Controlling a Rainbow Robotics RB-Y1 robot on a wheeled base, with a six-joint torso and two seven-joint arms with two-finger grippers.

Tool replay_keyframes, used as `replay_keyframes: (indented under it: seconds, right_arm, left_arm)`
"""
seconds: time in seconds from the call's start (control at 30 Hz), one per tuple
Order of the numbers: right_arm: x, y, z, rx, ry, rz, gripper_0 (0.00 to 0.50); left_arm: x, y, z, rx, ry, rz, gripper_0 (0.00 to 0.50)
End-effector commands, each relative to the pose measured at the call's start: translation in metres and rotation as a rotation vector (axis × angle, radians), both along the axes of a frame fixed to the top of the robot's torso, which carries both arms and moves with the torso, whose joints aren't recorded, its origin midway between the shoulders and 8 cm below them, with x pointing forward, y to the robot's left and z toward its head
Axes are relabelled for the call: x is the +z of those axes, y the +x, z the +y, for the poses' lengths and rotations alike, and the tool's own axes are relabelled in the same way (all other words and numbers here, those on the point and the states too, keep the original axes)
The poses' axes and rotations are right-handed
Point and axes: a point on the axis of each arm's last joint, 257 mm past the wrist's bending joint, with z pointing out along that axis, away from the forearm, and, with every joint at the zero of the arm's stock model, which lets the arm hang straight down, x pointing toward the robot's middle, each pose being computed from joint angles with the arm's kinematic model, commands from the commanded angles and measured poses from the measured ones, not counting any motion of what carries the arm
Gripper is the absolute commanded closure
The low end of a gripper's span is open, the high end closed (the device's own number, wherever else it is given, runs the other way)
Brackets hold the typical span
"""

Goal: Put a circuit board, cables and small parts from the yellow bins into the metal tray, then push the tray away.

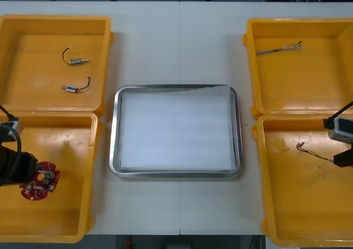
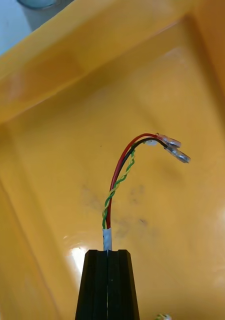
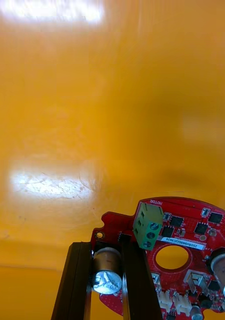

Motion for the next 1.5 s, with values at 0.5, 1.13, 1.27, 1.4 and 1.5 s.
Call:
replay_keyframes:
  seconds: [0.5,1.13,1.27,1.4,1.5]
  right_arm:
    - [0.067,-0.007,0.03,-0.334,-0.05,-0.004,0.5]
    - [0.098,0.024,0.065,-0.634,0.106,-0.059,0.5]
    - [0.101,0.026,0.069,-0.685,0.129,-0.048,0.5]
    - [0.102,0.027,0.071,-0.728,0.146,-0.04,0.5]
    - [0.102,0.027,0.07,-0.741,0.149,-0.039,0.5]
  left_arm:
    - [0.117,0.028,-0.005,-0.04,-0.029,-0.099,0.5]
    - [0.139,0.067,-0.104,0.228,-0.162,-0.119,0.5]
    - [0.13,0.075,-0.128,0.275,-0.189,-0.115,0.5]
    - [0.121,0.079,-0.151,0.31,-0.221,-0.116,0.5]
    - [0.114,0.079,-0.164,0.334,-0.233,-0.117,0.5]
